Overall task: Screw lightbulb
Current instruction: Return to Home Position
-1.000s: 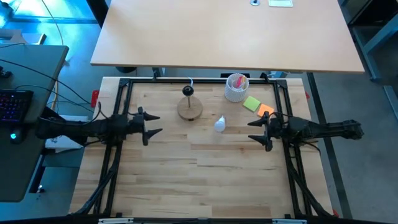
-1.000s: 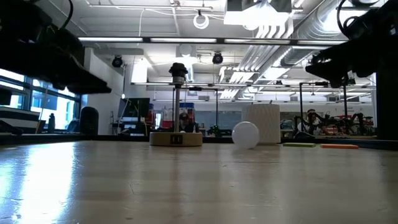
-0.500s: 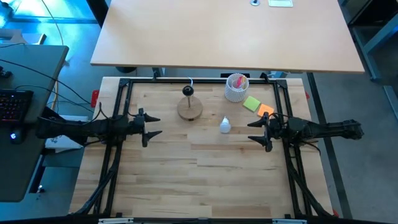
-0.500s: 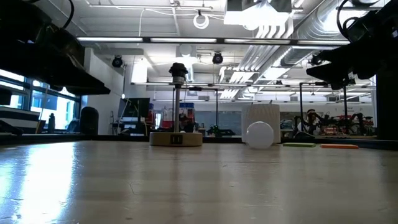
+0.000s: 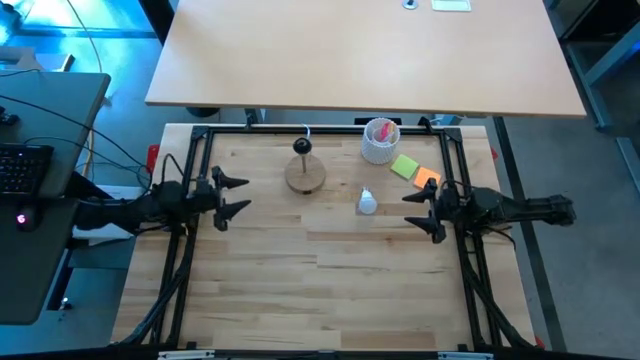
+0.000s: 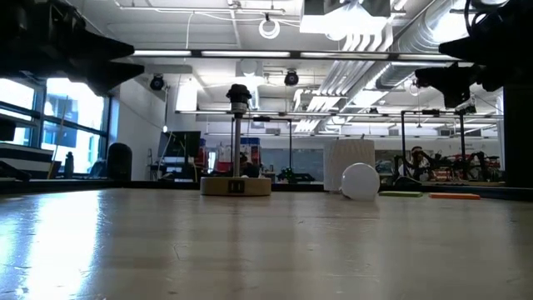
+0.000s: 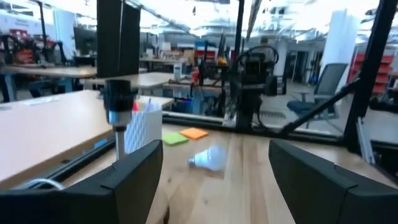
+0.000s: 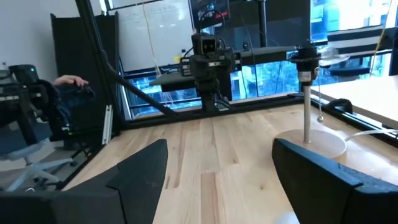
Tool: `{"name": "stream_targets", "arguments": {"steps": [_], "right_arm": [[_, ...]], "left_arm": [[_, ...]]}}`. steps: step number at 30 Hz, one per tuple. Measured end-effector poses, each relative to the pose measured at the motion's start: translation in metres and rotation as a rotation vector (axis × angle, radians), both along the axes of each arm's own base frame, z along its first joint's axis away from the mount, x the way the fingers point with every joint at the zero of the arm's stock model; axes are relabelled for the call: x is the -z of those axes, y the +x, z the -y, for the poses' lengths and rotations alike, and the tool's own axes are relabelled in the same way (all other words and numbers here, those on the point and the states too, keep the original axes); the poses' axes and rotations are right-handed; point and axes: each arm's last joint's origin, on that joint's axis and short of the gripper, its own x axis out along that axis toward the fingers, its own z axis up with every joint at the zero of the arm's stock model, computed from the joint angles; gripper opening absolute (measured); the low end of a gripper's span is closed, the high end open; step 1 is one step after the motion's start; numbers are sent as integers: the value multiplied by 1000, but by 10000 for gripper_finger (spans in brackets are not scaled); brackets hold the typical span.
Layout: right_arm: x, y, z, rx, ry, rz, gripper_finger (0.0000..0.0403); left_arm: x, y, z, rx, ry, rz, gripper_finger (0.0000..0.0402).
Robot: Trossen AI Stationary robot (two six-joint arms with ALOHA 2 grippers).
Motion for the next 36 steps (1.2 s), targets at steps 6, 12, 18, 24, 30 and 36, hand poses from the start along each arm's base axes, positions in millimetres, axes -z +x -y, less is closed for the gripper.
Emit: {"name": "stream_targets", "arguments": {"steps": [6,12,18,24,30,36], "right_arm": [[2,0,-2,-11,-1,-20,286],[2,0,-2,-8,-2,-26,286],[3,0,-2,-8,-3,-26,286],[3,0,-2,-2,-113,-27,286],[3,0,-2,-1,-133,-27,286],[3,0,-1,4,-171,-27,286]], "left_arm": [[-1,0,2,17,0,10,289],[2,1,2,17,-1,-25,289],[2,1,2,17,0,-20,289],[3,1,2,8,79,-48,289],[7,1,2,-3,244,-131,289],[8,1,2,-3,256,-140,289]]}}
